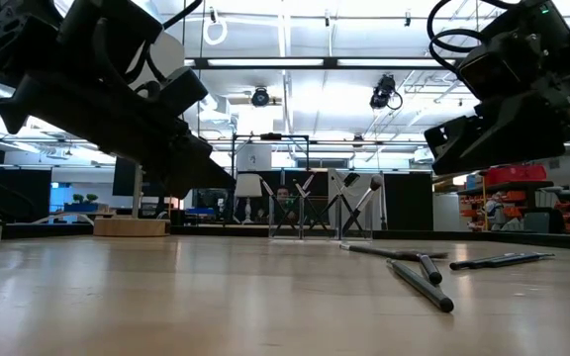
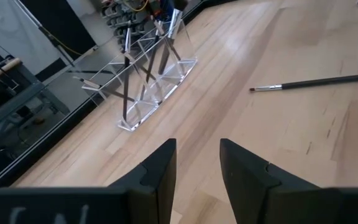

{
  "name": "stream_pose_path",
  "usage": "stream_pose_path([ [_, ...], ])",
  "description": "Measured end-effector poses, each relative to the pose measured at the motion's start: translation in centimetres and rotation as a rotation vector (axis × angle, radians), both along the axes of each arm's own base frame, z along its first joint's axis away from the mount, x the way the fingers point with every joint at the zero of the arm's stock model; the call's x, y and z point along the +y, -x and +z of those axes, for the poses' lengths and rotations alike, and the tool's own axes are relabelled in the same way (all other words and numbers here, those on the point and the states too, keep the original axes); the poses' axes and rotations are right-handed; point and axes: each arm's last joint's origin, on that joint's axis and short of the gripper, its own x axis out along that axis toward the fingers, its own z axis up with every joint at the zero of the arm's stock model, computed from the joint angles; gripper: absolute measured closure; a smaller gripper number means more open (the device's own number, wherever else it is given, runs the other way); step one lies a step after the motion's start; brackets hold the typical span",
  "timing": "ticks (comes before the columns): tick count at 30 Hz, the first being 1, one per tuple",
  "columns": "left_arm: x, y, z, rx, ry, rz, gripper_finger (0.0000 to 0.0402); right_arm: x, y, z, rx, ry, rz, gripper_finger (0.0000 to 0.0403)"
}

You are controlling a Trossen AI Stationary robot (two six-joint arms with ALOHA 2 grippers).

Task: Pick & Place Makeup Supplies
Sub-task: Put the makeup brush into the transparent organizer

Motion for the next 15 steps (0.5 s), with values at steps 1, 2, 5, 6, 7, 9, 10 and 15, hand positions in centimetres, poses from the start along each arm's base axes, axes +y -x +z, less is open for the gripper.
stream_pose_path([
  [1,0.00,0.00,0.00,0.000,0.000,0.000,0.0275,0.01,0.00,0.00,0.000,0.000,0.000,0.0262],
  [2,-0.01,0.00,0.00,0.000,0.000,0.000,0.0275,0.00,0.00,0.00,0.000,0.000,0.000,0.0262],
  [5,-0.01,0.00,0.00,0.000,0.000,0.000,0.0275,0.00,-0.03,0.06,-0.007,-0.001,0.000,0.0262],
  [6,-0.01,0.00,0.00,0.000,0.000,0.000,0.0275,0.01,-0.06,0.11,-0.013,-0.002,0.000,0.0262],
  [7,0.00,0.00,0.00,0.000,0.000,0.000,0.0275,0.01,-0.08,0.16,-0.020,-0.001,0.001,0.0262],
  [9,-0.01,0.00,0.00,0.000,0.000,0.000,0.0275,0.02,-0.15,0.30,-0.039,0.006,0.006,0.0262],
  [10,-0.01,0.00,0.00,0.000,0.000,0.000,0.0275,0.04,-0.20,0.40,-0.051,0.008,0.008,0.0262],
  [15,-0.01,0.00,0.00,0.000,0.000,0.000,0.0275,0.05,-0.23,0.45,-0.057,0.009,0.012,0.0262],
])
